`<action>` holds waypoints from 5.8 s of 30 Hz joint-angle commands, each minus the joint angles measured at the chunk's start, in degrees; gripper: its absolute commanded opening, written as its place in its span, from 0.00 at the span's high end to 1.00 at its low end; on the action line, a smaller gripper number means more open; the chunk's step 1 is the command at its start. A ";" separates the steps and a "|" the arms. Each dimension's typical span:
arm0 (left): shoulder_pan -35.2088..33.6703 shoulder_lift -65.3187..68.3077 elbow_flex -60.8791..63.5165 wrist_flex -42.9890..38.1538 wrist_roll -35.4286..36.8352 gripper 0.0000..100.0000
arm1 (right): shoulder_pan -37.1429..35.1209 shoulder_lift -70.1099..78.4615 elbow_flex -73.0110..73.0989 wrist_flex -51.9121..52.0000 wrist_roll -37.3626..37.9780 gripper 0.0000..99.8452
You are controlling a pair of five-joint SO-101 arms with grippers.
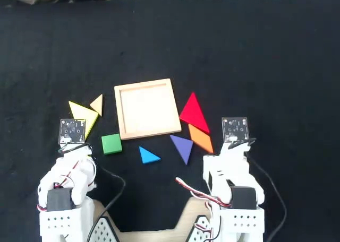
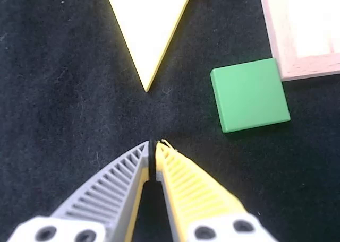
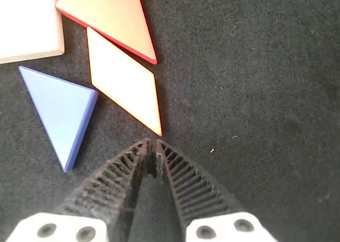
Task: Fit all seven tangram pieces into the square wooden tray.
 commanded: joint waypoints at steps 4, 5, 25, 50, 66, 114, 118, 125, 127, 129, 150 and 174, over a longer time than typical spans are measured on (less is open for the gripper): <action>-0.92 -0.53 1.10 0.18 -0.09 0.97 | -0.70 -1.01 -0.13 0.26 0.70 0.99; -0.92 -0.53 1.10 0.18 -0.09 0.97 | -0.62 -1.01 -0.13 0.26 0.62 0.99; -0.92 -0.53 1.10 0.18 -0.09 0.97 | -0.35 -1.19 -16.31 0.18 0.70 0.99; 8.13 -0.62 1.10 0.18 -0.44 0.97 | -0.26 -1.10 -20.35 -19.69 16.70 0.99; 1.71 -0.70 -16.22 -6.24 -0.35 0.97 | -0.44 10.15 -30.64 -10.81 20.22 0.99; 4.97 58.81 -39.43 -17.93 4.92 0.83 | -7.30 60.18 -57.71 -5.71 19.69 0.88; 8.84 58.64 -34.86 -20.57 1.58 0.82 | -9.93 65.98 -58.51 -5.45 18.99 0.83; 2.68 58.81 -37.32 -20.84 8.00 0.82 | -14.68 72.92 -60.09 -8.62 18.55 0.75; 2.42 59.25 -37.05 -20.92 8.00 0.82 | -14.51 75.56 -60.26 -10.81 18.46 0.75; 2.59 59.25 -35.91 -21.98 8.09 0.82 | -14.68 78.81 -60.62 -12.04 18.46 0.75; 0.13 59.25 -30.90 -29.54 14.07 0.83 | -16.97 93.76 -71.78 -7.91 21.27 0.75; -0.48 58.73 -27.65 -35.25 14.15 0.83 | -11.25 118.46 -85.05 -12.57 18.90 0.75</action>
